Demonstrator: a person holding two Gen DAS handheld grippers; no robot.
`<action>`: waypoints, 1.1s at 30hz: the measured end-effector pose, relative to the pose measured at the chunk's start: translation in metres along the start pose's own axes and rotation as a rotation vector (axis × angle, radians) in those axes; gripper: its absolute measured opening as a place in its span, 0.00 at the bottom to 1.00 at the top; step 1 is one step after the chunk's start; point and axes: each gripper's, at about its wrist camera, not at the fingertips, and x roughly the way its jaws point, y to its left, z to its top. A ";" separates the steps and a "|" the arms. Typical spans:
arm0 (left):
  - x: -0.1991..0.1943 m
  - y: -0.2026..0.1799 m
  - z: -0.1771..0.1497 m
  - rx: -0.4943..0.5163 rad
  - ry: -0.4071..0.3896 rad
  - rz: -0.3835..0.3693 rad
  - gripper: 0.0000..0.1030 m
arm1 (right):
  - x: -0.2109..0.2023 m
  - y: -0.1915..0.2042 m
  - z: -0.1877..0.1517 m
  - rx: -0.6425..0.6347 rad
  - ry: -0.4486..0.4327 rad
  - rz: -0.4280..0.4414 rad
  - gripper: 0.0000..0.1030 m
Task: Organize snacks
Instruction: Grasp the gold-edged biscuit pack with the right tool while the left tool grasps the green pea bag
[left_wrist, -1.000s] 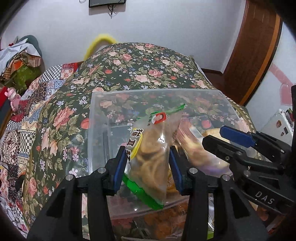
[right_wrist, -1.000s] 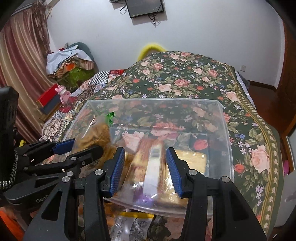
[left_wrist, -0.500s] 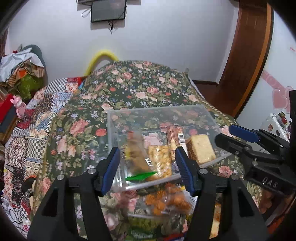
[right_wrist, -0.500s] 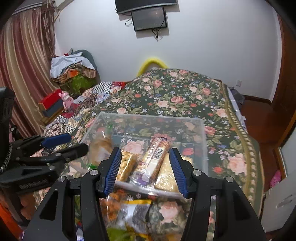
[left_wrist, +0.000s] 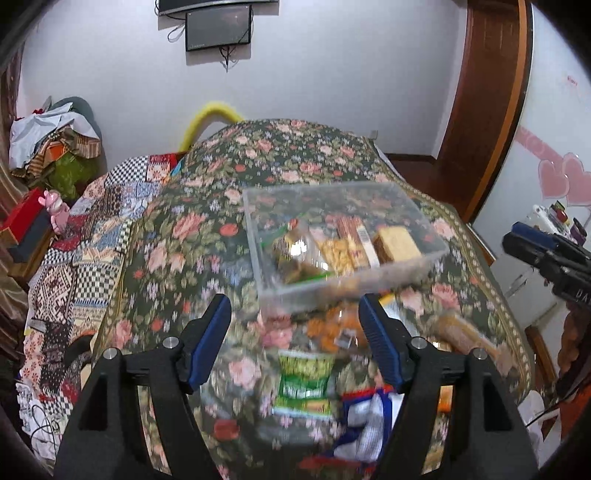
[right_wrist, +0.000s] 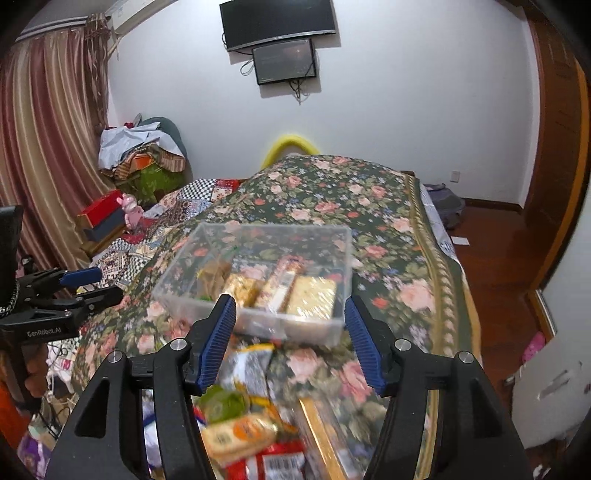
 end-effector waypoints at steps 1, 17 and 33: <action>-0.002 0.000 -0.007 -0.004 0.008 -0.001 0.69 | -0.002 -0.003 -0.005 0.001 0.004 -0.008 0.56; 0.046 0.010 -0.074 -0.055 0.193 -0.020 0.69 | 0.022 -0.030 -0.091 0.038 0.215 -0.041 0.58; 0.091 0.010 -0.081 -0.069 0.238 -0.046 0.62 | 0.053 -0.038 -0.117 0.052 0.298 -0.019 0.52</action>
